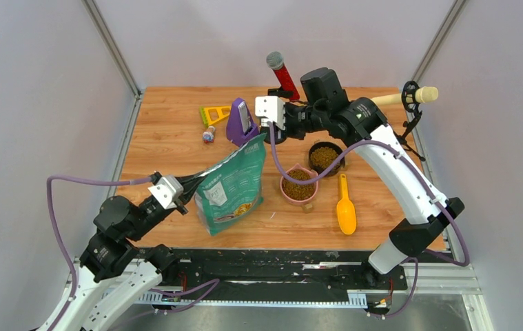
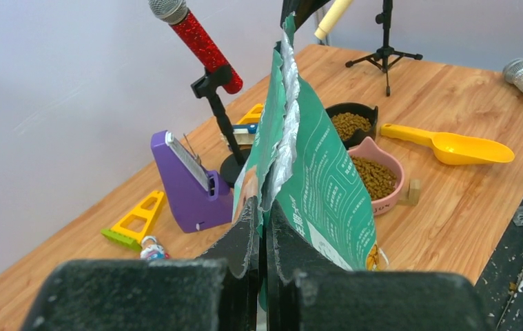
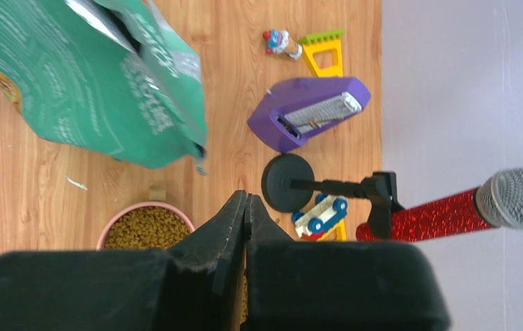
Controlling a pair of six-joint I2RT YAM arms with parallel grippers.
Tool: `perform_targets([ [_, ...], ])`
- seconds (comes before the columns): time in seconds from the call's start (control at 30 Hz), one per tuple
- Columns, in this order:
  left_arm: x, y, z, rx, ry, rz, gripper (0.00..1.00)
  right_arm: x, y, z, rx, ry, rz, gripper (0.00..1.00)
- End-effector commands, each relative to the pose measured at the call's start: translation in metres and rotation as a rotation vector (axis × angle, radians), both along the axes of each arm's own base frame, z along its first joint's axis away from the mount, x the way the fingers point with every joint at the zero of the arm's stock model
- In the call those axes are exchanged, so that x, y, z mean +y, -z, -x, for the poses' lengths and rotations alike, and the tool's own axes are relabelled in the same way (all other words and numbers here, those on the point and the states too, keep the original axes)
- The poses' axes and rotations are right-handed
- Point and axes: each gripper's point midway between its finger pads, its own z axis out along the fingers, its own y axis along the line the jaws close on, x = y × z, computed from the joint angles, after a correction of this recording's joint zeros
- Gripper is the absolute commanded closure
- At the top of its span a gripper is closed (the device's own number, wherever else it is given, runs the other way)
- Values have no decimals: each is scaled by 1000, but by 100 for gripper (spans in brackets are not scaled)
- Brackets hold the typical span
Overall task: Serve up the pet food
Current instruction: Close the pet food bag at the center of the board, then reset both arms
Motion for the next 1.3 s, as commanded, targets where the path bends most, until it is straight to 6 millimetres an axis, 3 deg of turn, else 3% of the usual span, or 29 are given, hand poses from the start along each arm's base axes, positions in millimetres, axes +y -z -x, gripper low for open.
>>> perform_targets([
  [0.0,8,-44,9,-121,-5,77,100,-10,-12,-7,-80,16,2,100],
  [0.13,7,-45,8,-118,-2,77,100,-9,-13,-3,-70,3,-6,100],
  [0.2,7,-48,8,-113,-6,90,91,-9,-20,-6,-78,27,-27,94],
  [0.23,7,-49,7,-109,-8,94,69,-9,-24,-8,-85,45,-40,87],
  [0.27,7,-51,8,-104,-6,103,59,-10,-29,-11,-87,71,-59,79],
  [0.3,7,-53,8,-101,-3,108,43,-11,-34,-13,-94,95,-79,70],
  [0.33,6,-56,10,-96,6,119,36,-11,-39,-16,-102,120,-101,62],
  [0.37,5,-58,12,-94,13,125,13,-12,-45,-18,-112,144,-126,54],
  [0.43,3,-64,18,-84,45,148,2,-13,-54,-19,-121,174,-169,40],
  [0.53,4,-81,28,-71,74,211,0,-17,-66,-16,-144,200,-232,3],
  [0.57,7,-91,31,-78,69,239,0,-20,-69,-16,-154,215,-250,0],
  [0.7,26,-125,29,-27,-15,401,0,-36,-91,-20,-200,315,-374,0],
  [0.77,34,-137,18,48,-89,466,0,-56,-103,-28,-215,399,-457,0],
  [0.8,36,-135,-2,95,-173,469,0,-68,-111,-34,-198,459,-525,0],
  [0.83,43,-145,-4,121,-214,490,0,-81,-119,-39,-185,514,-590,0],
  [0.87,49,-139,-28,165,-335,491,0,-95,-125,-45,-162,573,-657,0],
  [0.97,86,-137,-72,236,-708,492,0,-147,-131,-64,-45,776,-849,0],
  [1.03,107,-133,-90,239,-914,462,0,-182,-121,-74,44,912,-956,0],
  [1.1,112,-124,-106,258,-1021,421,0,-211,-101,-80,131,1015,-1030,0],
  [1.2,115,-99,-126,353,-1045,399,0,-243,-59,-83,245,1157,-1097,0],
  [1.27,130,-77,-138,407,-1092,428,0,-267,-31,-83,286,1269,-1133,0],
])
